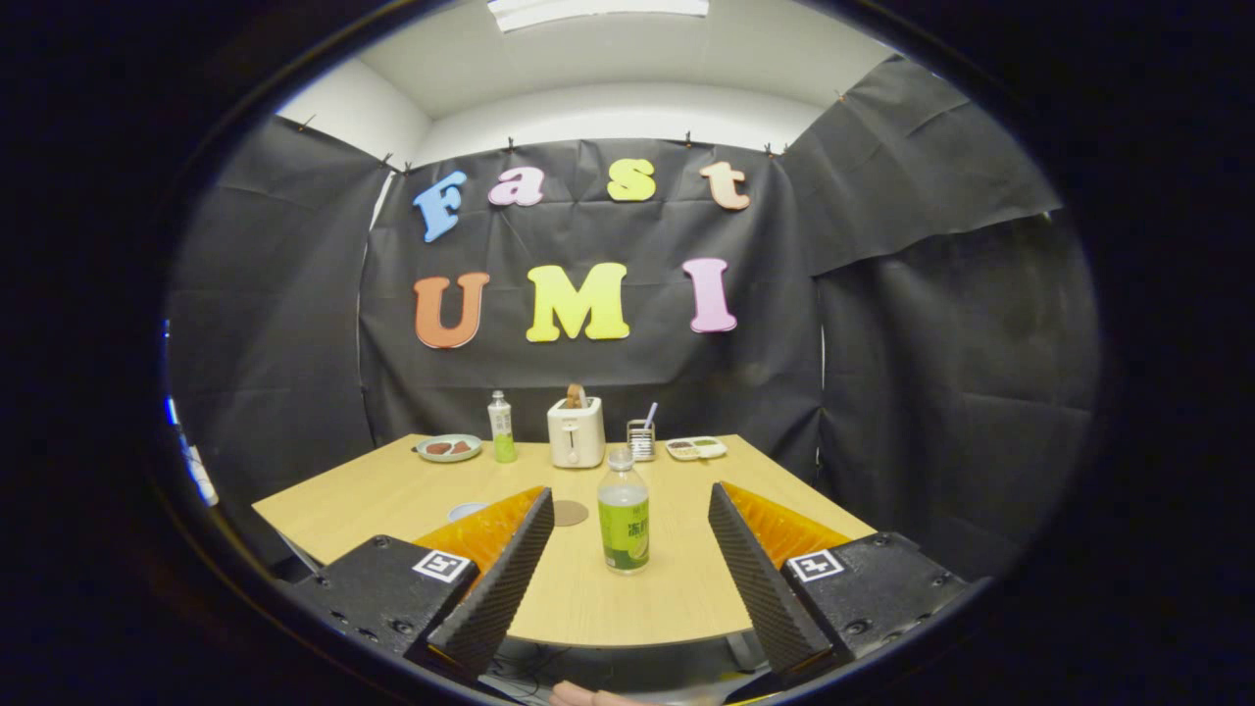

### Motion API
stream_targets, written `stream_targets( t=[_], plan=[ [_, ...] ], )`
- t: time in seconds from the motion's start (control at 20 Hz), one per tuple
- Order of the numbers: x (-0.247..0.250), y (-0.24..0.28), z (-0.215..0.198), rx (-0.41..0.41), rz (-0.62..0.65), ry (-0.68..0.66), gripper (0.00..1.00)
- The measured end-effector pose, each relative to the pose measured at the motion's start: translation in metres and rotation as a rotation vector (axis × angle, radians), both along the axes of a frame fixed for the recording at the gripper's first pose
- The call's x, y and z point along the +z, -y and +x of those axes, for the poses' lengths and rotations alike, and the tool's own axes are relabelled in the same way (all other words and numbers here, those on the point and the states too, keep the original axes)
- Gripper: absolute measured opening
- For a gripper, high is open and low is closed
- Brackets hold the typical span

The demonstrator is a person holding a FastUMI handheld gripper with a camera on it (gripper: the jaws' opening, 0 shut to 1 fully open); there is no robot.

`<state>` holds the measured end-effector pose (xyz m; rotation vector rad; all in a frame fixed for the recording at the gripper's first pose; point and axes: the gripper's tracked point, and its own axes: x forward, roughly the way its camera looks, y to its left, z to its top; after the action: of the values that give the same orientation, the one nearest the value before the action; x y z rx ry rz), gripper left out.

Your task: Take the bottle from table, then pour the juice into the cup, finally place the bottle on the coaster

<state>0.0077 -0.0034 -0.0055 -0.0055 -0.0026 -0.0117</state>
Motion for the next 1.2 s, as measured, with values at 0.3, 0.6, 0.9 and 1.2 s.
stream_targets(
  t=[0.3, 0.6, 0.9, 1.2],
  plan=[
    [-0.013, -0.003, 0.02, 0.009, 0.011, -0.022, 1.0],
    [-0.036, -0.018, 0.053, 0.057, -0.013, -0.04, 1.0],
    [-0.062, -0.021, 0.092, 0.07, -0.02, -0.061, 1.0],
    [-0.076, -0.013, 0.135, 0.024, -0.07, -0.028, 1.0]
  ],
)
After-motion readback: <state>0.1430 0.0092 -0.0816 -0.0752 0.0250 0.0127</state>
